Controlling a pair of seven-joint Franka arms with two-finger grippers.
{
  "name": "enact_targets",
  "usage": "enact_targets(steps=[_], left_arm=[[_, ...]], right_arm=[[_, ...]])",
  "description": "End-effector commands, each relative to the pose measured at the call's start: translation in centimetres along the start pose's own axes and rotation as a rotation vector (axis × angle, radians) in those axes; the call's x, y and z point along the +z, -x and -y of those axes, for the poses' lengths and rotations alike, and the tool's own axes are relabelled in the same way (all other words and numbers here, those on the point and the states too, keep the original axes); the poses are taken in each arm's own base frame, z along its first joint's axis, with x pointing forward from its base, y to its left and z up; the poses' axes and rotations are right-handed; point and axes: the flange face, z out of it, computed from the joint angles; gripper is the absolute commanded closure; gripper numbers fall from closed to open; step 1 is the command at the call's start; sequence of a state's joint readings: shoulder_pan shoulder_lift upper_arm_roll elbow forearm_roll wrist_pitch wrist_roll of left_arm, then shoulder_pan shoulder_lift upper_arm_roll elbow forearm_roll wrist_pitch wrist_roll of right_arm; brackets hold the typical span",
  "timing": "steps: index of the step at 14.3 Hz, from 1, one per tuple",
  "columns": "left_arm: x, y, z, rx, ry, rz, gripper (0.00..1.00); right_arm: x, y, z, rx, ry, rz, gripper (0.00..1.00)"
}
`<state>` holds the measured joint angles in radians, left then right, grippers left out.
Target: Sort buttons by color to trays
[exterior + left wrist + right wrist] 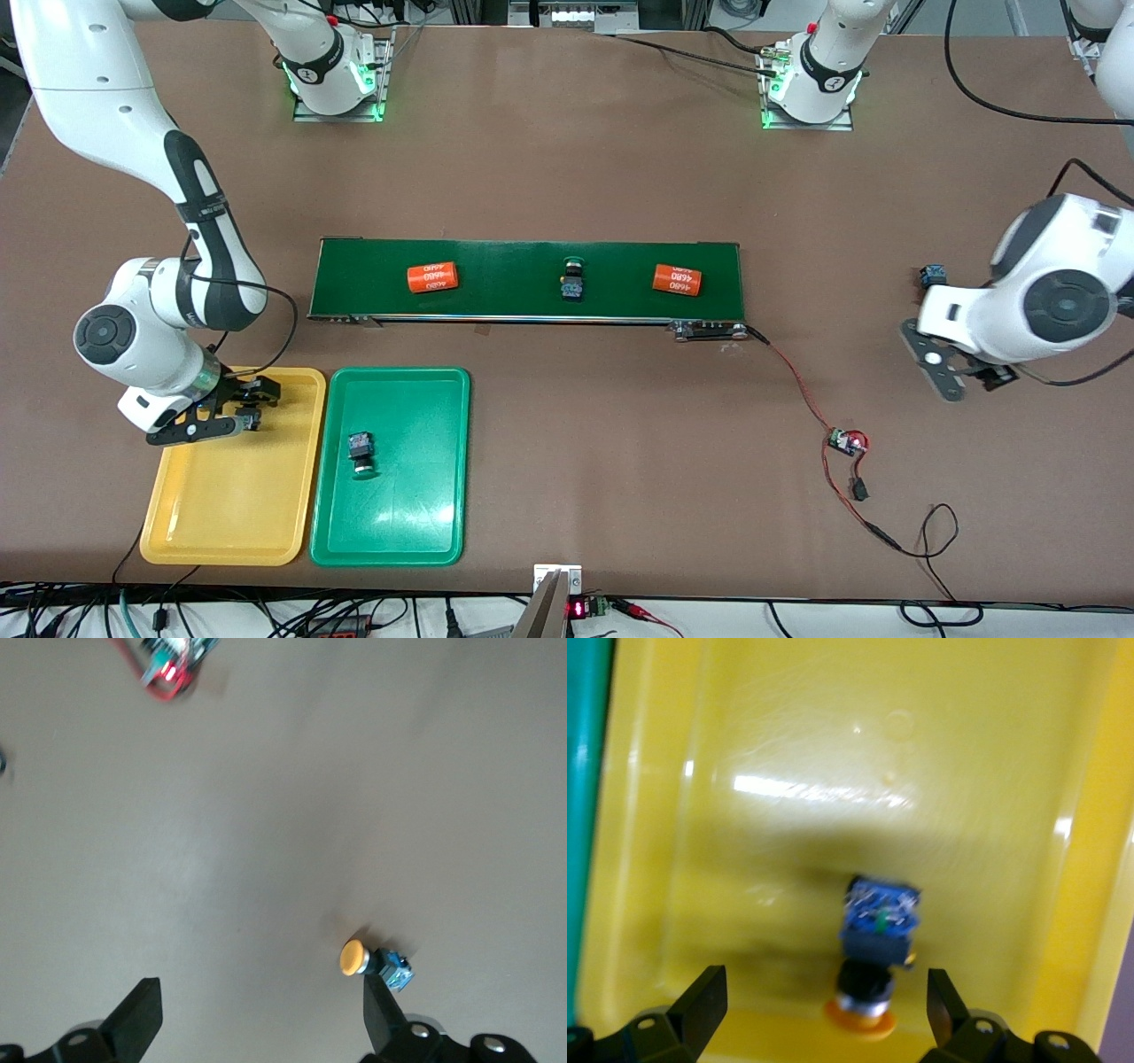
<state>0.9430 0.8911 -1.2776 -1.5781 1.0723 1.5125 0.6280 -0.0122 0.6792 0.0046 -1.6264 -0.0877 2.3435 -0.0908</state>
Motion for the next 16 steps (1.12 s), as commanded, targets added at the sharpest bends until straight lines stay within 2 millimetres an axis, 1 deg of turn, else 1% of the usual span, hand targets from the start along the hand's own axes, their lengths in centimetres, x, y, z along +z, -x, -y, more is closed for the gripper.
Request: enact_targets(steps=[1,3,5,6,7,9,11,12,14,15,16], left_arm=[[2.8,4.1,2.3,-0.14,0.078,-0.049,0.0],[4.5,5.6,2.2,-0.263,0.148,-0.055,0.0],[5.0,6.2,2.0,-0.389,0.195,-0.052,0.0],[5.1,6.2,2.0,-0.454,0.206,-0.048,0.0],[5.5,6.7,1.9,-0.51,0.219,-0.042,0.0],[7.1,7.5,1.8,-0.621,0.26,-0.035,0.0],[9.6,10.1,2.5,-0.687,0.304,-0.054,0.0],[10.8,10.7,2.6,-0.7,0.31,-0.065,0.0],[12.8,11.0,2.0,-0.714,0.315,-0.074,0.0],[13.5,11.1,1.5,-0.731,0.321,-0.069,0.0],[14.1,11.2,1.0,-0.761,0.331,-0.058,0.0]], right_arm=[[-4.7,1.1,4.5,0.053,-0.035,0.083,0.0],[-6.9,3.0,7.4,0.095,-0.045,0.113,0.0],[-8.6,5.8,10.6,0.09,-0.051,0.116,0.0],[-9.0,7.0,12.5,0.123,-0.052,0.124,0.0],[-9.6,8.0,14.9,0.169,-0.053,0.129,0.0],[-10.1,9.0,19.3,0.226,-0.063,0.126,0.0],[-9.8,10.1,24.0,0.277,-0.072,0.11,0.0],[-9.3,11.0,26.5,0.276,-0.084,0.085,0.0],[-8.2,12.0,29.4,0.247,-0.105,0.055,0.0],[-7.7,12.4,30.4,0.231,-0.104,0.064,0.0],[-7.3,12.6,30.9,0.233,-0.105,0.068,0.0]])
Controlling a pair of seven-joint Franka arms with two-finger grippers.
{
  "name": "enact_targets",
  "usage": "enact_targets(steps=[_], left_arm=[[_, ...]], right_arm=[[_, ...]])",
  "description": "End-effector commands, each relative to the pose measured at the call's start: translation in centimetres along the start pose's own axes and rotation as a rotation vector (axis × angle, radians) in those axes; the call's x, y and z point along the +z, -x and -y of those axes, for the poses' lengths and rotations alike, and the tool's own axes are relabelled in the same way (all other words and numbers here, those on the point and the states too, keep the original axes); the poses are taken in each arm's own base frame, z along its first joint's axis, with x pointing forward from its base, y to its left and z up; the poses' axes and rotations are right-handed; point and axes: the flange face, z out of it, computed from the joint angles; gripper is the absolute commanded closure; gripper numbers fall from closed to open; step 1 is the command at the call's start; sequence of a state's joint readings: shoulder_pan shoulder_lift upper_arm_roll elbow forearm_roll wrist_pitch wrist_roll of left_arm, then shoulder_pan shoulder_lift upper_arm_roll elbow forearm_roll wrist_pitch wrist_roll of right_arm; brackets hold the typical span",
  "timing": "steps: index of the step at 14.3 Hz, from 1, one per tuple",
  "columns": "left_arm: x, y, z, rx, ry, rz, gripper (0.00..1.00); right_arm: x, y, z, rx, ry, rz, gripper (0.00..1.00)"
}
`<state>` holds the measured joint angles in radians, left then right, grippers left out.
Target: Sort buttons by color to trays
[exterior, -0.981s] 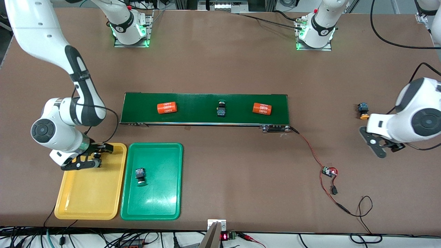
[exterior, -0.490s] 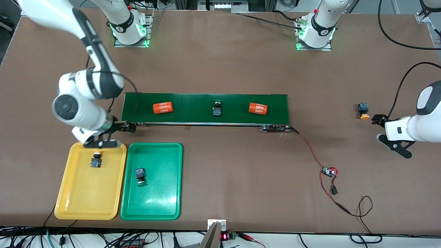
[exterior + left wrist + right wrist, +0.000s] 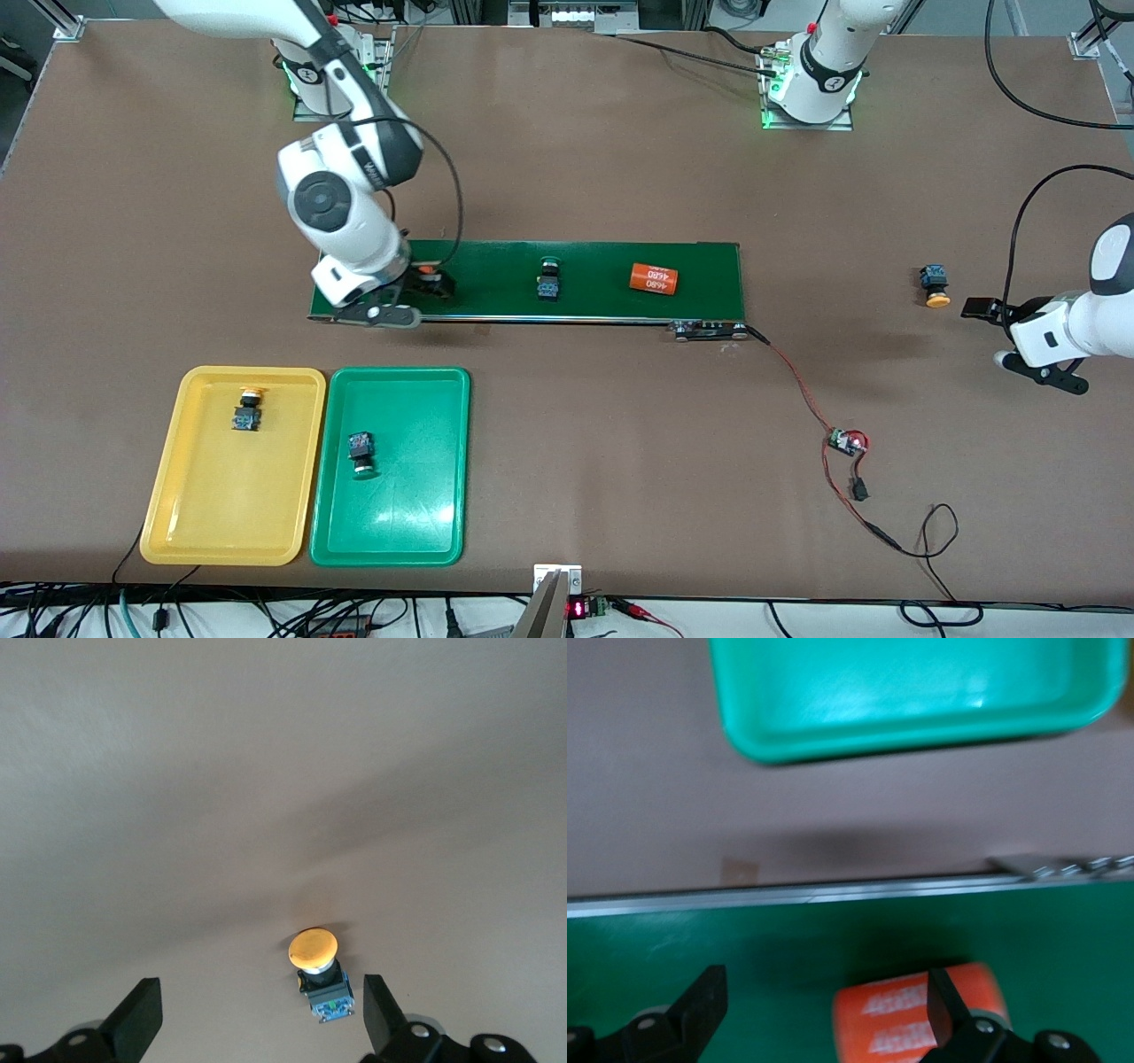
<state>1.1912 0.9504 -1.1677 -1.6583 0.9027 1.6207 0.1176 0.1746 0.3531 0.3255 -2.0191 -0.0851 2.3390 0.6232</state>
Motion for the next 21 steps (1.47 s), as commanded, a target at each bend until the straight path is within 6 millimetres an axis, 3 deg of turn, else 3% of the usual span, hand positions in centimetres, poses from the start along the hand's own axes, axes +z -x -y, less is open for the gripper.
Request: enact_targets(steps=[1,6,9,16,21], left_arm=[[1.8,1.0,-1.5,-0.075,0.028,0.012,0.0],[3.7,2.1,-1.3,-0.106,0.053,-0.005,0.0],[5.8,3.4,-1.2,-0.117,0.08,-0.039,0.0],[8.9,6.1,-1.9,-0.202,0.116,-0.001,0.0],[10.0,6.2,-2.4,-0.221,0.128,-0.022,0.0]], right_arm=[[1.0,0.7,0.7,0.011,-0.005,0.0,0.0],[0.9,2.0,3.2,0.055,-0.02,-0.016,0.0],[1.8,2.8,4.9,0.093,-0.042,-0.027,0.0],[2.6,2.9,5.1,0.104,-0.039,-0.024,0.0],[2.6,2.7,4.6,-0.049,-0.027,-0.025,0.0]])
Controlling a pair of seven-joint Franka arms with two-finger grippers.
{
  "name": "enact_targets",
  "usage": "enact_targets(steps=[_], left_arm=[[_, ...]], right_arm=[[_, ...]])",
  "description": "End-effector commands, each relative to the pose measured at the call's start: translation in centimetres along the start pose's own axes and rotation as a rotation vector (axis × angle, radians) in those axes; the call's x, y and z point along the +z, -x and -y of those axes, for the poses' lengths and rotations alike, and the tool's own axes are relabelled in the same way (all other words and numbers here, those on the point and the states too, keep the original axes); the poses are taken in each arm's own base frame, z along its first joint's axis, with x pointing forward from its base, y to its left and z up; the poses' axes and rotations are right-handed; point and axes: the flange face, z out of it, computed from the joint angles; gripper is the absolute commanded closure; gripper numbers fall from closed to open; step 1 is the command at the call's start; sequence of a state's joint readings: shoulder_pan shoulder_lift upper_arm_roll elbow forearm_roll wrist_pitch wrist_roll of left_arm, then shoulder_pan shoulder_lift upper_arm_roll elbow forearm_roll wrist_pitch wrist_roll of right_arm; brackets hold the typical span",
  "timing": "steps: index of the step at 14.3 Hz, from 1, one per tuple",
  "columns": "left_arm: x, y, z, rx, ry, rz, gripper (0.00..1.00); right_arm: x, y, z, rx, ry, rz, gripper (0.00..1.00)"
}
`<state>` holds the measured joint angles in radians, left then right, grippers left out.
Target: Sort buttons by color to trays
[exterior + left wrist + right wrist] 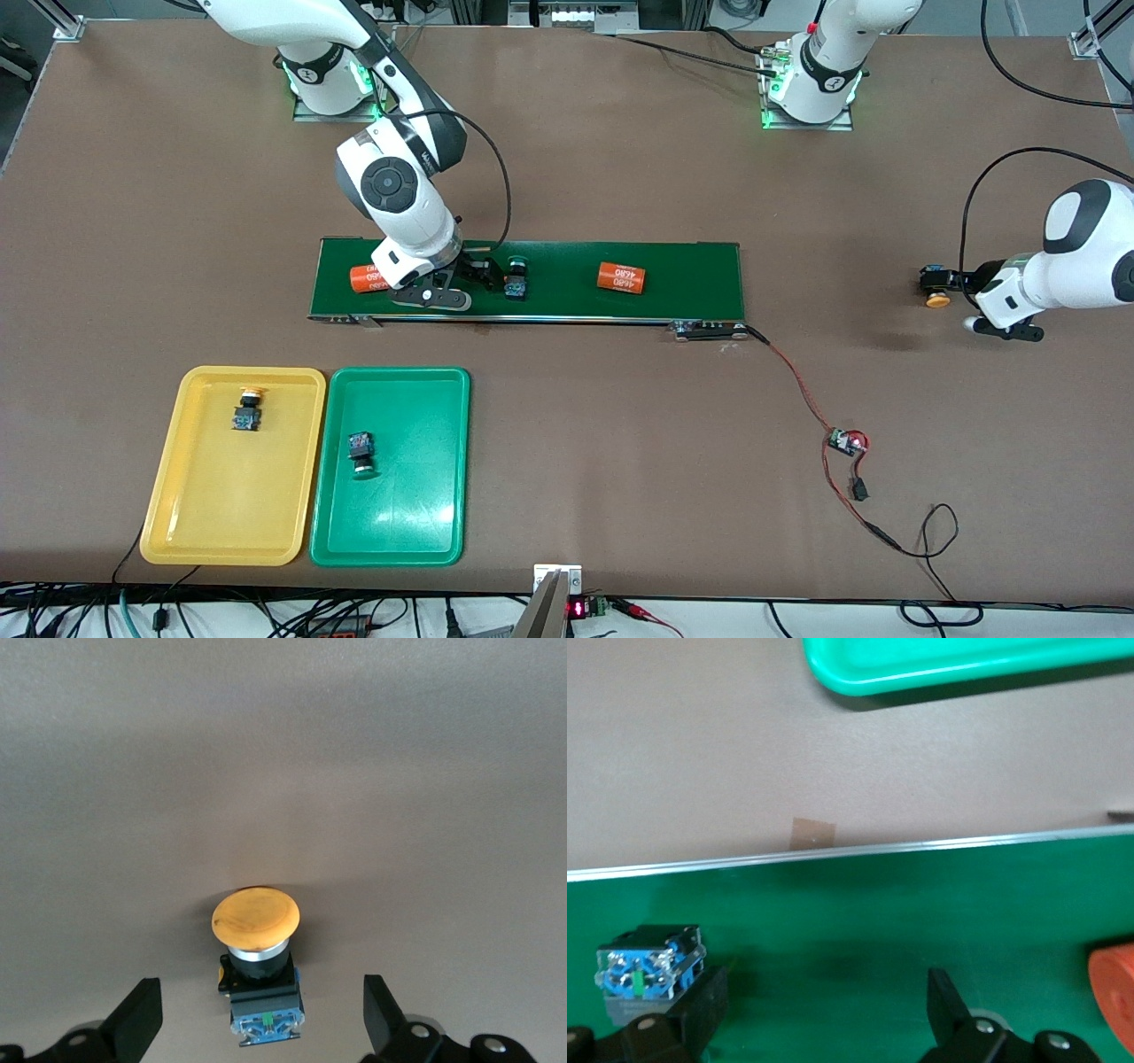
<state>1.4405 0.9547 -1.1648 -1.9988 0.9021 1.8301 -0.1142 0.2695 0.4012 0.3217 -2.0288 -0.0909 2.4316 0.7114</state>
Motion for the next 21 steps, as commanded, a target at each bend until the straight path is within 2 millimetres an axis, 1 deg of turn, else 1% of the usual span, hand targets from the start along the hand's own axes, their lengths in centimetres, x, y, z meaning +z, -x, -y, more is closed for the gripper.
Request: enact_targets(steps=[1,3,4,5,6,7,9,11,14,15,16,17,19,21], left_arm=[[0.5,0.5,-0.7,-0.025,-0.002,0.002,0.0],[0.5,0.4,-0.7,-0.025,-0.002,-0.002,0.0],[0.8,0.4,-0.5,-0.028,-0.001,-0.002,0.0],[1.5,0.5,-0.2,-0.033,0.002,0.007,0.0],[1.6,0.4,-0.3,-0.03,0.004,0.002,0.0],[1.6,0.5,-0.3,-0.024,0.001,0.002,0.02],[1.6,0.3,-0.5,-0.012,-0.009,0.002,0.21],[1.6,0.2,-0.8,-0.003,-0.022,0.008,0.51],[1.6,0.1,-1.1,0.002,-0.023,0.011,0.86],[1.4,0.0,-1.3,0.009,-0.03,0.013,0.93],[0.7,-0.2,-1.7,0.019,-0.041,0.014,0.96],[-0.2,-0.4,-2.5,0.033,-0.051,0.02,0.98],[-2.4,-1.0,-5.3,0.073,-0.07,0.014,1.0],[-4.4,-1.6,-8.7,0.092,-0.083,0.013,1.0]], right_arm=[[-0.1,-0.2,-0.1,-0.044,0.003,-0.008,0.0],[-0.4,-0.4,-0.2,-0.044,0.002,-0.013,0.0],[-0.4,-0.4,-0.3,-0.047,0.003,-0.014,0.0],[-0.6,-0.5,-0.5,-0.046,0.003,-0.014,0.0],[-1.1,-0.6,-0.5,-0.048,0.005,-0.018,0.0],[-1.3,-0.6,-0.5,-0.048,0.004,-0.021,0.0],[-1.5,-0.5,-0.4,-0.047,0.005,-0.022,0.0],[-1.3,-0.4,-0.5,-0.041,0.015,-0.01,0.0],[-1.3,-0.3,-0.5,-0.038,0.017,-0.008,0.0],[-1.2,-0.3,-0.5,-0.036,0.017,-0.006,0.0],[-1.2,-0.3,-0.5,-0.04,0.017,-0.006,0.0],[-1.2,-0.3,-0.5,-0.042,0.018,-0.005,0.0],[-0.9,-0.3,-0.5,-0.039,0.02,-0.001,0.0],[-0.5,-0.1,-0.5,-0.043,0.023,0.007,0.0]])
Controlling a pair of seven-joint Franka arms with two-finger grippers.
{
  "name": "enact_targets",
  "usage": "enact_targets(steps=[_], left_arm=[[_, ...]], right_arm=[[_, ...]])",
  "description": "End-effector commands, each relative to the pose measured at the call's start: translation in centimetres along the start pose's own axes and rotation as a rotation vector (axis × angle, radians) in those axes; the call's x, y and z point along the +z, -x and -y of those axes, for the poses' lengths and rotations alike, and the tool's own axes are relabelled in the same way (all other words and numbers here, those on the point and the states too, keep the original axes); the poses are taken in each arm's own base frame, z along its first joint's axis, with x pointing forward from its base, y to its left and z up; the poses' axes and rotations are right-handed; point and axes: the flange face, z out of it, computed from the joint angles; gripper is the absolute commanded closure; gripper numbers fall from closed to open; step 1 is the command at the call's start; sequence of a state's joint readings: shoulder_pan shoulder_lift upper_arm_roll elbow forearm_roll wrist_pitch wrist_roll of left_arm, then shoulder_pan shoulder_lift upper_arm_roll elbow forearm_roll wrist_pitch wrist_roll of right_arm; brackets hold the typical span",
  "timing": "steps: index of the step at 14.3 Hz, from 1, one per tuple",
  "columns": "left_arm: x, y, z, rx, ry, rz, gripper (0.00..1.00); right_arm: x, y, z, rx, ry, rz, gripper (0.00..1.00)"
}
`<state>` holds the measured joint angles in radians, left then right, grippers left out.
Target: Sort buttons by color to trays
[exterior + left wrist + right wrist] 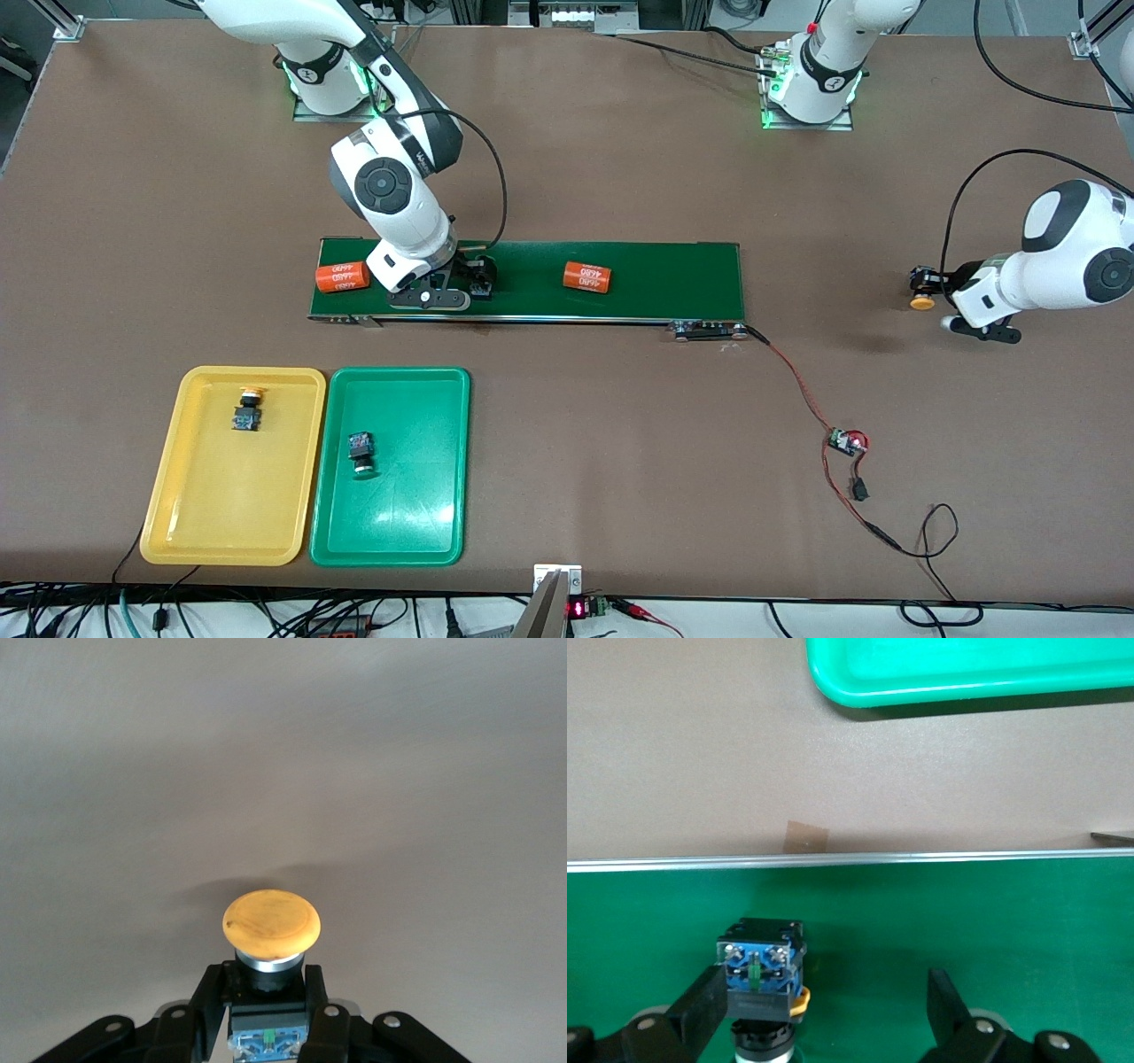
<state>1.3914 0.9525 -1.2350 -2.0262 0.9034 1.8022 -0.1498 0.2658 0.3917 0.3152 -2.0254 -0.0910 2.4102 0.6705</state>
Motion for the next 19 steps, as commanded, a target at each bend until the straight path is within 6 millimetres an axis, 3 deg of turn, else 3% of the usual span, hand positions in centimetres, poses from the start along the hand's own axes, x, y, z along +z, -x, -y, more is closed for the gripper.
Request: enact_targets(steps=[1,4,6,8,10,12,13,15,19], left_arm=[[-3.6,-1.0,-4.7,0.048,-0.068,0.019,1.0],[-6.1,-2.5,-12.7,0.116,-0.054,0.011,1.0],[-6.2,-3.3,-17.1,0.141,-0.034,0.027,1.0],[-6.2,-3.8,-22.4,0.102,-0.05,0.035,1.0],[-6.6,-4.0,-28.4,0.049,-0.081,0.022,1.0],[-6.8,-4.0,-34.5,0.009,-0.107,0.003,1.0],[-6.8,-3.9,-36.8,-0.008,-0.115,-0.004,1.0],[-6.7,-4.5,-39.4,-0.022,-0.119,-0.011,1.0],[-5.5,-6.7,-41.4,-0.101,-0.09,0.011,1.0]], right_arm=[[0.2,0.4,0.1,-0.016,0.014,0.008,0.0],[1.1,0.7,0.1,-0.022,0.02,0.024,0.0],[1.8,0.7,0.0,-0.021,0.023,0.035,0.0],[2.1,0.9,0.2,-0.028,0.024,0.04,0.21],[1.9,0.7,0.1,-0.047,0.022,0.036,0.57],[1.5,0.4,-0.3,-0.044,0.02,0.03,0.81],[0.7,0.1,-0.4,-0.044,0.016,0.018,0.89],[-2.1,-1.3,-1.7,-0.035,0.032,0.013,0.94],[-10.5,-7.7,-5.0,-0.135,0.039,-0.005,0.94]])
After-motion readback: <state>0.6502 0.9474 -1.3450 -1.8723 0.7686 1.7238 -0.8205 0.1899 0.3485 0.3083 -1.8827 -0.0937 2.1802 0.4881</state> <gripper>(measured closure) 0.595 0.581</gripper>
